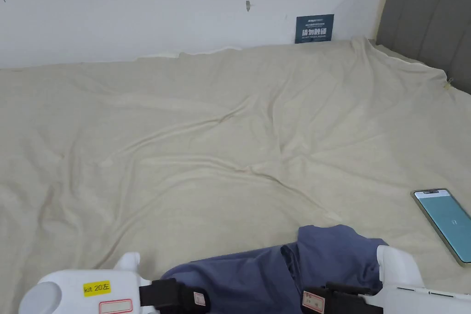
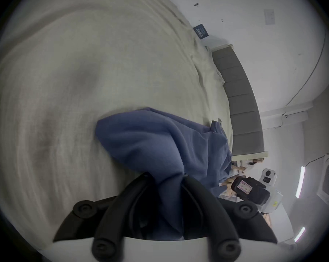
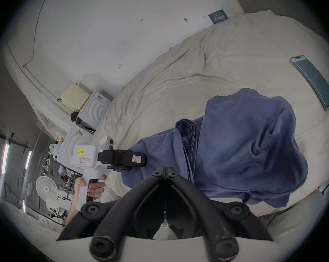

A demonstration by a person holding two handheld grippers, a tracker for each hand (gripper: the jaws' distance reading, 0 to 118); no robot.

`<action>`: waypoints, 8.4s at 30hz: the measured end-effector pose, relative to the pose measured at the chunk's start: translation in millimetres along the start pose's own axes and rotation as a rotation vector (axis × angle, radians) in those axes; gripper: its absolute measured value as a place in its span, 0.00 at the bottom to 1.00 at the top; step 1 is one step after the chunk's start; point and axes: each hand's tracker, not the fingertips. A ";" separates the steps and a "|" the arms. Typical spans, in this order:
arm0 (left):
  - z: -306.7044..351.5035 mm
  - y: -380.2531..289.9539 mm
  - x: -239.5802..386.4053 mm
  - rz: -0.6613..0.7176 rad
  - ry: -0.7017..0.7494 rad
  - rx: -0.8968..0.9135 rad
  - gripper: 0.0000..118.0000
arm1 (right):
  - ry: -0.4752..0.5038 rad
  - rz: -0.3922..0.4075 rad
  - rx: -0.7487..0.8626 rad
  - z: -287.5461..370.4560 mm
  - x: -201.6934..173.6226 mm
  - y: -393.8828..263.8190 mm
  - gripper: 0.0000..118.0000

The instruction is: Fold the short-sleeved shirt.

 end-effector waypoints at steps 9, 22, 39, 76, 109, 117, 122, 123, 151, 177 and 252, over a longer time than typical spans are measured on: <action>46.2 3.1 -18.2 0.045 0.030 0.086 0.12 | -0.024 -0.034 0.020 6.9 1.8 1.9 0.00; 146.7 -20.2 -13.8 0.068 0.184 0.270 0.12 | -0.012 -0.039 0.038 15.0 9.0 -2.4 0.00; 39.0 -0.3 165.6 -0.225 0.140 0.096 0.12 | 0.027 -0.114 0.106 45.0 43.8 -10.5 0.00; -75.0 -3.8 169.3 -0.407 0.274 -0.037 0.13 | -0.019 -0.164 0.149 68.9 73.1 -21.0 0.00; 67.2 -12.2 88.1 -0.158 0.061 0.208 0.13 | -0.116 0.162 0.036 -48.5 -6.5 48.4 0.00; 37.2 -19.1 42.5 -0.042 -0.005 0.071 1.00 | -0.290 0.261 -0.016 -79.5 3.5 21.6 0.00; 3.0 -4.4 29.0 0.021 -0.119 0.031 1.00 | -0.261 0.195 -0.032 -73.6 15.3 27.2 0.00; -4.5 -1.1 26.9 0.023 -0.109 0.026 1.00 | -0.262 0.193 -0.031 -73.4 15.1 26.9 0.00; -15.9 -1.9 19.0 -0.024 -0.082 -0.037 0.32 | -0.308 0.279 0.077 -48.0 -34.5 22.2 0.00; 410.6 62.8 -188.1 0.093 0.742 0.538 0.32 | -0.251 0.563 0.217 -144.3 -214.4 -13.7 0.00; 170.6 -187.8 163.8 -0.569 0.850 1.100 1.00 | -0.313 0.453 0.624 60.8 -169.1 -36.9 0.78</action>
